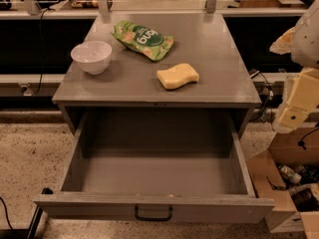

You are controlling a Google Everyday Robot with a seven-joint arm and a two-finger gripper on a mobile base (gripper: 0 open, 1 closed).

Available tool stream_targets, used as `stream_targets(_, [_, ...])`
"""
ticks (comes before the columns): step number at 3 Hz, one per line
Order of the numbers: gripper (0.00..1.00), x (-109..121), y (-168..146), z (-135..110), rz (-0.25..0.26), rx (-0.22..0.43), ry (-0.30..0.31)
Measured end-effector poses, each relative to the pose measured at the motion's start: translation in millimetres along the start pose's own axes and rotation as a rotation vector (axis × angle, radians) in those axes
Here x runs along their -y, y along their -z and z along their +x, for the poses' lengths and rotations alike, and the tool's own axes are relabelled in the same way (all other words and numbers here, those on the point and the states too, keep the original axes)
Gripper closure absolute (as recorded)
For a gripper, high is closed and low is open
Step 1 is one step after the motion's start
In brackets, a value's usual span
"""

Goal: Place sponge into top drawer

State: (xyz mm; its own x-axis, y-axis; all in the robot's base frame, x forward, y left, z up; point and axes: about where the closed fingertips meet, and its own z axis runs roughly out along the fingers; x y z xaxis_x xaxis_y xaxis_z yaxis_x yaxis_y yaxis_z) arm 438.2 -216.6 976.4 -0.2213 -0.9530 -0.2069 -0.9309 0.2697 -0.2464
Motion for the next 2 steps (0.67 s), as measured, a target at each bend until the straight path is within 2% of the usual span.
stream_targets(1, [0.00, 0, 0, 0, 0.000, 0.000, 0.000])
stream_targets(2, [0.00, 23, -15, -1, 0.008, -0.044, 0.059])
